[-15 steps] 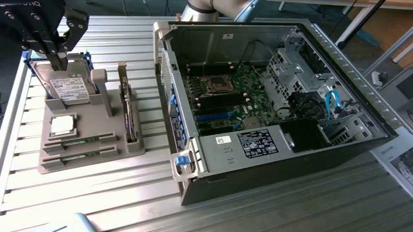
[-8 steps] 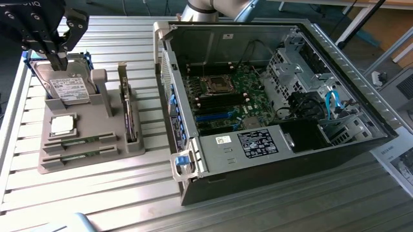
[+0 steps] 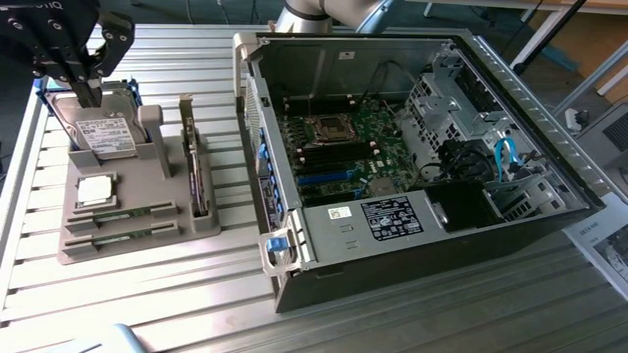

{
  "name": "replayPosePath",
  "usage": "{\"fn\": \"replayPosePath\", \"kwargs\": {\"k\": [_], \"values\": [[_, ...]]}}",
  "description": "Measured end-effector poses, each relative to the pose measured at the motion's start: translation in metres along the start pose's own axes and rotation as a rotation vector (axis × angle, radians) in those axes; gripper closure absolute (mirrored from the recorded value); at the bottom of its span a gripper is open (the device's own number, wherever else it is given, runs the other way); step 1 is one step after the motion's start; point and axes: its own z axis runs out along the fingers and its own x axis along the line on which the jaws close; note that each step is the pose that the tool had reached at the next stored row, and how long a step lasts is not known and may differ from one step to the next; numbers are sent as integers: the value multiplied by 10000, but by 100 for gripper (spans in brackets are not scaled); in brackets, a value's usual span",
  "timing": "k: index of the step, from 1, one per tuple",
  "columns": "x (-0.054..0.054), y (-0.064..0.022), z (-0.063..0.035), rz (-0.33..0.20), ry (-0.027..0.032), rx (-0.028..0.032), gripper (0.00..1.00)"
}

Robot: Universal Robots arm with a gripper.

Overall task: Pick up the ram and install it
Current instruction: 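Pick up the ram and move it above insertion slot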

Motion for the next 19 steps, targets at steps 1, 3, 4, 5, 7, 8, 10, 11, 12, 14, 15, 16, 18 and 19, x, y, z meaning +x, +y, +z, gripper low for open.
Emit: {"fn": "replayPosePath", "kwargs": {"k": [1,3,4,5,7,8,10,11,12,14,15,16,18,19], "values": [[0,0,0,-139,7,-4,90],[0,0,1,-608,26,-16,90],[0,0,1,-815,35,-21,90],[0,0,1,-946,41,-24,90],[0,0,1,-1284,56,-33,90],[0,0,1,-1417,62,-36,90],[0,0,1,-1769,78,-45,90],[0,0,1,-2010,88,-50,90],[0,0,1,-2327,103,-57,90],[2,0,1,-2958,131,-71,90],[2,0,1,-3178,141,-76,90],[3,0,1,-3403,151,-82,90],[3,0,1,-3857,171,-93,90],[3,0,1,-3995,177,-96,90]]}}
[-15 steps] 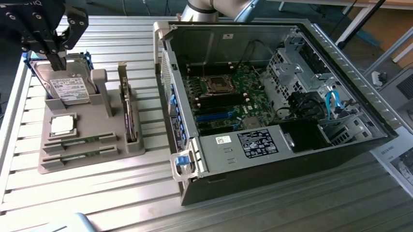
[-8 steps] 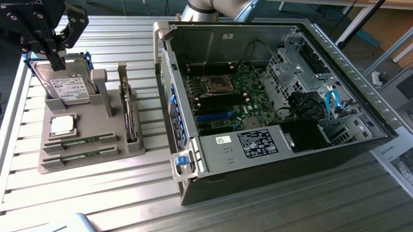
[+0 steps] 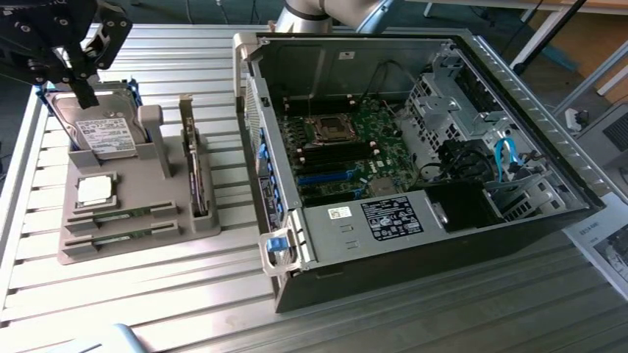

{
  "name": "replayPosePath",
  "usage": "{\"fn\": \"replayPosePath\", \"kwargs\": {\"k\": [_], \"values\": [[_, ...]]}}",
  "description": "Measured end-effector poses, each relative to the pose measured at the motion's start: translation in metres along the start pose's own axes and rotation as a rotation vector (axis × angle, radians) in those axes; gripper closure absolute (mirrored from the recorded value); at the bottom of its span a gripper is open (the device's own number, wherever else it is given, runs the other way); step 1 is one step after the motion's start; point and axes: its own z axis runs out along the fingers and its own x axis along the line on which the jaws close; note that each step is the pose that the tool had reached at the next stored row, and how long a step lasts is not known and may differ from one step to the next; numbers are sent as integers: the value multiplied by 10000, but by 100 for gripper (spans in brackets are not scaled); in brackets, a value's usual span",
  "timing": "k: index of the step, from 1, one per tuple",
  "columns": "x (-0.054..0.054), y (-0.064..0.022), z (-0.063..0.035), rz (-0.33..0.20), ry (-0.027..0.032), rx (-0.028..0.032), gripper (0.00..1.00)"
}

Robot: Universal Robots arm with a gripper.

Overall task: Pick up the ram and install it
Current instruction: 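Pick up the ram and move it above insertion slot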

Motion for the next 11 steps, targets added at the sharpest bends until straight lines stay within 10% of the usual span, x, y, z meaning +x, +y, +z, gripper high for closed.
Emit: {"fn": "replayPosePath", "kwargs": {"k": [11], "values": [[2,1,0,-2079,91,-51,90]]}}
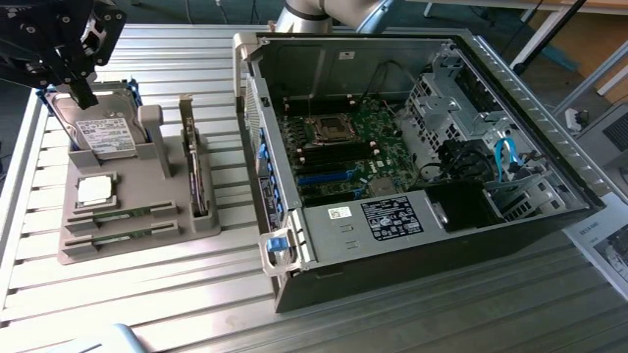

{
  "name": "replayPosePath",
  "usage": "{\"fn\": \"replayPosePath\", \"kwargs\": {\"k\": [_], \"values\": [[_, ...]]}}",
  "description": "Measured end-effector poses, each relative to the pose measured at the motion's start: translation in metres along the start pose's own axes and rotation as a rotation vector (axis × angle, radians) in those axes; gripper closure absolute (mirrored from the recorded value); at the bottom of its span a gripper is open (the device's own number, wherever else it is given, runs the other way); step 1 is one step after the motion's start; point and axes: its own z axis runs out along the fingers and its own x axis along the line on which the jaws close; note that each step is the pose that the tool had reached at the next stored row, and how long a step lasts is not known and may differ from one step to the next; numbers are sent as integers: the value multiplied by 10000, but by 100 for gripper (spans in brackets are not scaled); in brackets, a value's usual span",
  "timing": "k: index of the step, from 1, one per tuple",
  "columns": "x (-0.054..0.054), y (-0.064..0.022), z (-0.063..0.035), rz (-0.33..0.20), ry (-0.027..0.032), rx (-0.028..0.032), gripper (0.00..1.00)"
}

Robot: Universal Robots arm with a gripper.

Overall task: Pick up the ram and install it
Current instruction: 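Pick up the ram and move it above insertion slot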

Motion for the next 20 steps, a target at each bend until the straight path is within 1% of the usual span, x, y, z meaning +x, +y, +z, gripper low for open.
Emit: {"fn": "replayPosePath", "kwargs": {"k": [4,6,8,14,20], "values": [[1,0,0,-636,28,-15,90],[2,1,0,-1180,52,-29,90],[2,2,0,-1550,68,-37,90],[3,2,0,-2537,113,-62,90],[3,3,0,-3999,177,-97,90]]}}
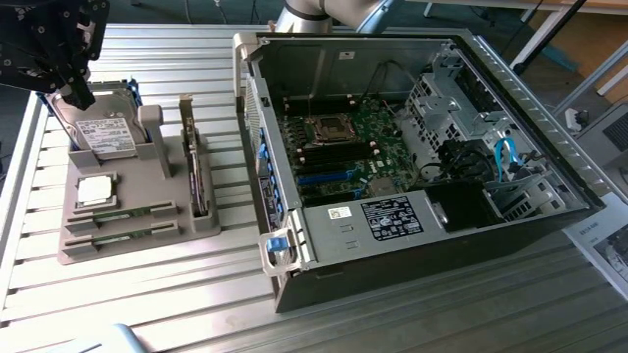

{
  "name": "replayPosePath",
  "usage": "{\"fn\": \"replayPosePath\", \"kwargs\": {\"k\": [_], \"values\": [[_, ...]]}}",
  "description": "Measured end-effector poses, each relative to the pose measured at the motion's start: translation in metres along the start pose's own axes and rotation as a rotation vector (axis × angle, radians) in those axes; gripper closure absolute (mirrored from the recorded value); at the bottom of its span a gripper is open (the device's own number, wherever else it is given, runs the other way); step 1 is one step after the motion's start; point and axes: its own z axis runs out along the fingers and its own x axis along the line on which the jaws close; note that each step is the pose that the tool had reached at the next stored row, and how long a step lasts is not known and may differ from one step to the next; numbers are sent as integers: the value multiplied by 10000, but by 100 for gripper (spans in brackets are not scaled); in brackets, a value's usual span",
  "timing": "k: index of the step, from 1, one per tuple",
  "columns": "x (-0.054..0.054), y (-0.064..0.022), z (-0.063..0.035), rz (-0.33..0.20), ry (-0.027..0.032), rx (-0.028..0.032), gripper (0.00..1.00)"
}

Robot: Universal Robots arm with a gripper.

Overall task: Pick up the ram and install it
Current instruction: 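Pick up the ram and move it above insertion slot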

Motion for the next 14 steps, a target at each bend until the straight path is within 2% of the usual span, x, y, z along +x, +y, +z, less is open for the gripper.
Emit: {"fn": "replayPosePath", "kwargs": {"k": [2,6,12,14], "values": [[0,0,0,-419,18,-10,90],[0,0,0,-1766,78,-44,90],[0,-1,0,-2837,125,-71,90],[0,0,0,-3573,158,-89,90]]}}
